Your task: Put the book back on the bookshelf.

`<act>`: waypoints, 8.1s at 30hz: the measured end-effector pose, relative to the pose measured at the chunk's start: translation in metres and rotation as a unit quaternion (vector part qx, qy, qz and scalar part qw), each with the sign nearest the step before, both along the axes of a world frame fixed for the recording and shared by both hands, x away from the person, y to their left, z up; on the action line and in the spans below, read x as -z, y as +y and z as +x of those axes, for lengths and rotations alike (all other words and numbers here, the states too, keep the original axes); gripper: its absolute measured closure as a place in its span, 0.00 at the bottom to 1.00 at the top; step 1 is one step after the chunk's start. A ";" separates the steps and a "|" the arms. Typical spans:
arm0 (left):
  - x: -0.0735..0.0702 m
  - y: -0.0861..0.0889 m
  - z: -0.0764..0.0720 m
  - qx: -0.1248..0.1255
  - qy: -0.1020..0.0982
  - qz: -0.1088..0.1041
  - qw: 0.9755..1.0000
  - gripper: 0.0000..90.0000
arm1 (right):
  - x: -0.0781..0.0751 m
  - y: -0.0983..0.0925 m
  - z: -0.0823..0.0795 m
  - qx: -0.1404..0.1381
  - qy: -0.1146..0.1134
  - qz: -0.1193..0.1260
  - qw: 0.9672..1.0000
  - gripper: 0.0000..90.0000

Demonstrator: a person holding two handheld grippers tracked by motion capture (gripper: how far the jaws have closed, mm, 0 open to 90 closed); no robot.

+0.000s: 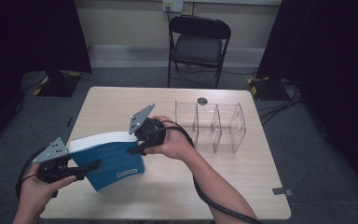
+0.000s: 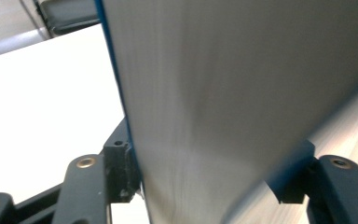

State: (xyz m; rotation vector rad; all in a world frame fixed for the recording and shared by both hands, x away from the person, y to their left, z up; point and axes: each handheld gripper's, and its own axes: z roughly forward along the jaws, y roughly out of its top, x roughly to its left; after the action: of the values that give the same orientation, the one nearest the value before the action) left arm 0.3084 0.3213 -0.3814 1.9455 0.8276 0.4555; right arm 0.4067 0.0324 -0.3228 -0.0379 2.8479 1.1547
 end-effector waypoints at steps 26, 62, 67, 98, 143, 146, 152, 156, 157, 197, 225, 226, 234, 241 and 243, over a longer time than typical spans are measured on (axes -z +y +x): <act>0.085 -0.006 0.012 -0.024 0.095 0.045 0.994 0.40 | 0.000 -0.045 0.001 0.089 0.012 0.006 0.996 0.69; 0.114 -0.064 0.036 -0.048 0.077 0.079 0.993 0.67 | 0.001 -0.068 -0.017 0.149 0.034 0.015 0.988 0.69; 0.113 -0.069 0.044 -0.054 0.081 0.083 0.992 0.71 | 0.000 -0.068 -0.020 0.160 0.038 0.013 0.986 0.69; 0.121 -0.030 0.033 0.008 0.079 0.090 0.993 0.07 | -0.018 -0.059 -0.007 0.163 0.080 -0.009 0.983 0.62; 0.121 -0.030 0.033 0.010 0.083 0.092 0.992 0.06 | -0.028 -0.032 -0.009 0.177 0.049 -0.097 0.978 0.67; 0.121 -0.030 0.033 0.010 0.083 0.092 0.992 0.06 | -0.028 -0.032 -0.009 0.173 0.049 -0.101 0.979 0.68; 0.121 -0.030 0.033 0.010 0.084 0.092 0.992 0.06 | -0.028 -0.032 -0.010 0.175 0.051 -0.100 0.978 0.69; 0.121 -0.030 0.033 0.010 0.084 0.092 0.992 0.06 | -0.028 -0.031 -0.011 0.173 0.053 -0.100 0.978 0.69; 0.121 -0.030 0.033 0.010 0.084 0.092 0.992 0.06 | -0.028 -0.031 -0.011 0.174 0.053 -0.101 0.978 0.69; 0.121 -0.030 0.033 0.010 0.083 0.092 0.992 0.06 | -0.033 -0.037 -0.019 0.193 0.047 -0.074 0.977 0.70; 0.121 -0.030 0.033 0.010 0.084 0.092 0.992 0.06 | -0.057 -0.117 -0.022 0.261 0.064 -0.028 0.963 0.70; 0.121 -0.030 0.033 0.010 0.084 0.092 0.992 0.06 | -0.058 -0.121 -0.023 0.265 0.063 -0.024 0.962 0.70; 0.122 -0.030 0.033 0.009 0.082 0.091 0.992 0.06 | -0.061 -0.149 -0.029 0.284 0.078 -0.017 0.956 0.70; 0.122 -0.030 0.033 0.009 0.082 0.091 0.992 0.06 | -0.059 -0.175 -0.032 0.302 0.072 -0.015 0.950 0.70; 0.122 -0.030 0.033 0.009 0.082 0.091 0.992 0.06 | -0.057 -0.182 -0.033 0.308 0.069 -0.014 0.949 0.70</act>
State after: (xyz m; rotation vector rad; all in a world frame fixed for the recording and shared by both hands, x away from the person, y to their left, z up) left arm 0.3415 0.2913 -0.5029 2.1799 0.8980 0.3737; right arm 0.3734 -0.1493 -0.2657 0.8925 2.6572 0.9948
